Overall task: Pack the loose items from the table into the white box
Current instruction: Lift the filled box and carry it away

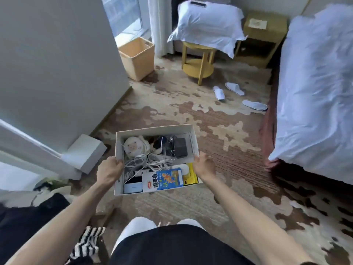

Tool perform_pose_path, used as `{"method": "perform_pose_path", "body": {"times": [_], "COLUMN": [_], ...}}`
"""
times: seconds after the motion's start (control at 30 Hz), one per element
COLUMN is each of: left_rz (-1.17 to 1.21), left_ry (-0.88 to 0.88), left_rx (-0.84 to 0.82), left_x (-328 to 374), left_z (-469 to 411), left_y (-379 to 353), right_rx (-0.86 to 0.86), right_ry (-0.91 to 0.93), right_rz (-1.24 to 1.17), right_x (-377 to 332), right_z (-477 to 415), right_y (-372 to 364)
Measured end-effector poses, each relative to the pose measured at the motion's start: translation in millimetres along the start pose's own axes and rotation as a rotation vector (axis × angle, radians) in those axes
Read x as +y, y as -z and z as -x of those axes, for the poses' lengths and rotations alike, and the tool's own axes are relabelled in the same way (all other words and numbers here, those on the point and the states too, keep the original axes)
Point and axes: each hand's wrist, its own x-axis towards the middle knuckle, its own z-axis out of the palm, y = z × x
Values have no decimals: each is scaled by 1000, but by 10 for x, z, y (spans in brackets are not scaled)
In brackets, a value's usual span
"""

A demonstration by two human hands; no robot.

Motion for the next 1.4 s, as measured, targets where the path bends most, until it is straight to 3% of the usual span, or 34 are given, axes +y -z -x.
{"method": "perform_pose_path", "body": {"times": [0.3,0.77,1.0,1.4], "left_rz": [143,223,207,288], "left_ry": [331,682,852,1088], "left_rx": [73,-14,30,-49], "left_x": [-1030,-2531,-2930,-3763], "left_z": [-927,-2525,-3341,-4354], "left_y": [354,1245,1309,737], "right_rx": [-240,-414,-573,-621], "right_ry": [253,407,483,531], "right_rz": [93,288,346,496], "right_x": [-1651,-4117,-4901,-5572], "right_z": [-1004,-2165,-3047,-3878], "right_y": [-837,-2579,-3558,-4937]}}
